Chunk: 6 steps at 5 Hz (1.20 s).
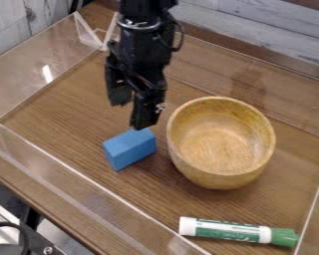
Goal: Put the blue block in the brown bowl
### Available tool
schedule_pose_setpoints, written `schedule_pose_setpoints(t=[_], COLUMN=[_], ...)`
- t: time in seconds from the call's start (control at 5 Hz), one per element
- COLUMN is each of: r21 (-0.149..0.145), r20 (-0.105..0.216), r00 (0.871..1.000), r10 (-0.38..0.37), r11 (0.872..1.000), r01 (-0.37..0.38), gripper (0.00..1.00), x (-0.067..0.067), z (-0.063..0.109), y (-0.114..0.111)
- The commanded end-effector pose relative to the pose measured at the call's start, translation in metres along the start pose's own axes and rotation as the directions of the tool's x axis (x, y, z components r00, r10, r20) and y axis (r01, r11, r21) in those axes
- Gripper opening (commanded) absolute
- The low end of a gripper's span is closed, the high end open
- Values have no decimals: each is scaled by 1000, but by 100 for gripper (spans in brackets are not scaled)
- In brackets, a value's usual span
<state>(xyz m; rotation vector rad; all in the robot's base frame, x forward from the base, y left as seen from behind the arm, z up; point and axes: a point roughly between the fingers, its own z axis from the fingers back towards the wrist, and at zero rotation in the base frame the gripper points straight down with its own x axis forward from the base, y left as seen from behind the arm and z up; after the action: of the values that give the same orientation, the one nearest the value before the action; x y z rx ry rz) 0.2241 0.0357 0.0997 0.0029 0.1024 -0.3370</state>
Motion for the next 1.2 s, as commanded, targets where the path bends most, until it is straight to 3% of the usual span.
schedule_pose_setpoints(t=[0.0,1.0], r21=[18,-7], r20=[52,69], r00=[999,996], r10=[14,49], r11=[1000,999], r01=[-15,-48], gripper=[100,100], x=[-3,-4], z=[5,-24], y=[2,13])
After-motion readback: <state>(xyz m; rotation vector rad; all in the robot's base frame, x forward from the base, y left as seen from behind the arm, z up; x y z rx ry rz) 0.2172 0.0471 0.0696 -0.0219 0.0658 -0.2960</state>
